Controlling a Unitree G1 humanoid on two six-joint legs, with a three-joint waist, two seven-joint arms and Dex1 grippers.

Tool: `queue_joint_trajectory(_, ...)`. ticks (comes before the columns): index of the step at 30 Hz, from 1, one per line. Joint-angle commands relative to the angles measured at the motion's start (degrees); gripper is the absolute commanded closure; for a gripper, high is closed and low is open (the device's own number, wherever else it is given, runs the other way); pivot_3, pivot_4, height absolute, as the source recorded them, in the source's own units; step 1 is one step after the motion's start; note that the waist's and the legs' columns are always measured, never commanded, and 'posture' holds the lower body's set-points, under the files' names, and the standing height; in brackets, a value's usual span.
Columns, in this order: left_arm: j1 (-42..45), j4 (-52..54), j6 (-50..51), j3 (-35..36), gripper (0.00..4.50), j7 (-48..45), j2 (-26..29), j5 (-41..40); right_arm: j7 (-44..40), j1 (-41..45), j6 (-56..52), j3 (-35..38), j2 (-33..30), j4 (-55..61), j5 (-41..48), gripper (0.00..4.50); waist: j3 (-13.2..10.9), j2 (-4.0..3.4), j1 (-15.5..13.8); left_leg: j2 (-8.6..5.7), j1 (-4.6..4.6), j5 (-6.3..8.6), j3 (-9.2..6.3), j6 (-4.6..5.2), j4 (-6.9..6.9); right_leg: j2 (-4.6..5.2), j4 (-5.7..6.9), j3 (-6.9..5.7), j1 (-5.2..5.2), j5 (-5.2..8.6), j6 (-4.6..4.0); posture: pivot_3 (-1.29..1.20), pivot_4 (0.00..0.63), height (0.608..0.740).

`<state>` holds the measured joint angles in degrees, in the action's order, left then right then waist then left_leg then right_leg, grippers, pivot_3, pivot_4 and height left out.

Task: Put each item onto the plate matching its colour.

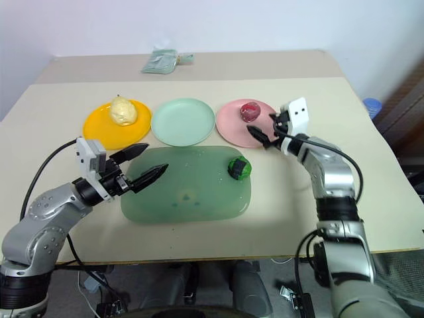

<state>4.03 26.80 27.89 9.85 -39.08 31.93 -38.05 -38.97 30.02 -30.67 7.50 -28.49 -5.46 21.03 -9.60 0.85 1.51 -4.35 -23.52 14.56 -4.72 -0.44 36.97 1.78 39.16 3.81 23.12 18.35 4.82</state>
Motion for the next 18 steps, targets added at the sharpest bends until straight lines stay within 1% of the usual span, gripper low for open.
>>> queue_joint_trajectory(1,1.0,-0.3,0.4,0.5,0.00,-3.0,1.6,-1.7,-0.3,-5.5,-9.1,4.8,-3.4,17.8,8.2,0.02,0.0,-0.03,-0.4,0.01,0.00,0.00,-0.01,0.00,0.00,-0.01,0.01,0.00,0.01,0.00,0.00,0.00,0.150,0.740)
queue_joint_trajectory(3,1.3,-0.9,0.5,0.6,0.00,-5.3,2.7,-2.2,-1.1,-9.2,-13.1,6.7,-4.6,22.7,12.7,0.02,0.0,-0.02,-0.7,0.02,0.00,0.00,-0.03,0.00,0.00,-0.01,0.00,-0.02,-0.01,0.00,0.00,0.00,0.150,0.740)
queue_joint_trajectory(7,0.5,-1.8,-0.1,0.8,0.00,-10.6,5.5,-2.6,-3.0,-14.5,-16.5,6.3,-6.1,27.7,17.1,0.02,0.0,-0.01,-0.8,0.01,0.01,0.01,-0.03,0.02,0.03,0.01,-0.10,-0.03,-0.11,0.00,0.00,0.00,0.150,0.740)
queue_joint_trajectory(12,-1.3,-2.2,-1.9,1.4,0.00,-16.1,7.6,-2.3,-2.2,-15.8,-14.3,2.4,-4.9,26.8,15.0,0.02,0.0,-0.02,-0.6,0.03,0.02,0.01,-0.02,0.02,0.00,0.01,-0.10,-0.03,-0.09,0.00,0.00,0.00,0.150,0.740)
queue_joint_trajectory(16,-3.6,-2.4,-4.4,2.5,0.00,-20.8,9.2,-1.9,-1.6,-14.8,-8.9,-2.9,-2.9,22.4,9.7,0.02,0.0,-0.02,-0.7,0.03,0.02,0.01,-0.02,0.02,0.01,0.02,-0.11,-0.03,-0.09,0.00,0.00,0.00,0.150,0.740)
queue_joint_trajectory(18,-4.7,-2.4,-5.6,3.0,0.00,-22.1,9.7,-1.6,-1.7,-14.5,-7.0,-4.3,-2.3,20.6,8.4,0.02,0.0,-0.03,-0.7,0.03,0.02,0.01,0.00,0.02,0.01,0.04,-0.13,-0.03,-0.10,0.00,0.00,0.00,0.150,0.740)
